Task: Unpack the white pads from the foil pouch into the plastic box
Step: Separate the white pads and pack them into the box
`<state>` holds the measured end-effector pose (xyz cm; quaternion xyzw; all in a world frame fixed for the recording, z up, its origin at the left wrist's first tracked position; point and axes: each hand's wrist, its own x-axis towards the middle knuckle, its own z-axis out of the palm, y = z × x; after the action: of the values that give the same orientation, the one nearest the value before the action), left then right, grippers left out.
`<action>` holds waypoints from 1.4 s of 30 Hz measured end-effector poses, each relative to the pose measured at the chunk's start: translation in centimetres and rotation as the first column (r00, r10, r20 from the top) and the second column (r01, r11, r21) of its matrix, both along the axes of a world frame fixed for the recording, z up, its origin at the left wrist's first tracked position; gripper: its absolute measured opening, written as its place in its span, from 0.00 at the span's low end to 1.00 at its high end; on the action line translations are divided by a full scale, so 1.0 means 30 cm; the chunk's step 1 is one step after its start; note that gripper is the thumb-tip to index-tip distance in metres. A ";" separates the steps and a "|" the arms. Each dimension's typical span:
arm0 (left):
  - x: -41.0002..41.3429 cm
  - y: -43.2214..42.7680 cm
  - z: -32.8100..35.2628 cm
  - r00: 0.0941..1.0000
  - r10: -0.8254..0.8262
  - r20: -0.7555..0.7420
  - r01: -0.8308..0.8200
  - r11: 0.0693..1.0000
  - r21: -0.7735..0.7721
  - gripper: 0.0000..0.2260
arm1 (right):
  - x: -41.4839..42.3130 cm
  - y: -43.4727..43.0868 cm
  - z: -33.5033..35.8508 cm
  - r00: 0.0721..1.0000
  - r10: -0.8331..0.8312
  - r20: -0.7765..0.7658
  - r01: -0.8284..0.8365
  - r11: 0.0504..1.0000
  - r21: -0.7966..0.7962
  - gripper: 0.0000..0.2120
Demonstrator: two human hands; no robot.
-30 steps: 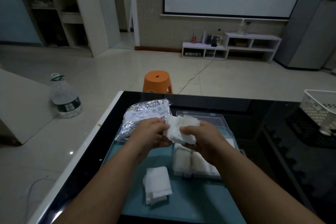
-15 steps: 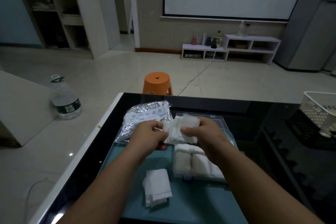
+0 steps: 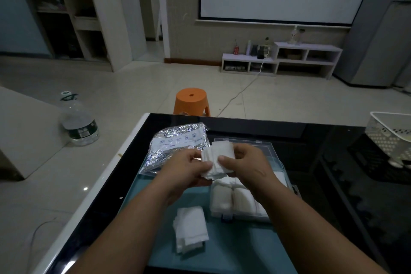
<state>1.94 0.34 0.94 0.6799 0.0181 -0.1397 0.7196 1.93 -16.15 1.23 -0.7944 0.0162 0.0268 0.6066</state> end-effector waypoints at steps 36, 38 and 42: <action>0.022 -0.021 -0.039 0.993 0.118 0.015 -0.119 0.992 0.044 0.09 | -0.008 0.046 -0.009 0.994 -0.105 0.042 0.113 0.957 -0.267 0.04; 0.022 -0.019 -0.040 0.991 0.132 0.032 -0.134 0.989 0.056 0.08 | -0.009 0.045 -0.003 0.994 -0.086 -0.067 0.075 0.986 -0.150 0.03; 0.020 -0.017 -0.032 0.991 0.127 0.042 -0.129 0.990 0.059 0.10 | -0.010 0.044 0.005 0.988 -0.082 -0.130 0.080 0.997 -0.025 0.06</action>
<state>2.55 -0.17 -0.03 0.7018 0.0523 -0.0796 0.7059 1.63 -14.84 1.38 -0.7954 0.0885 0.0541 0.5972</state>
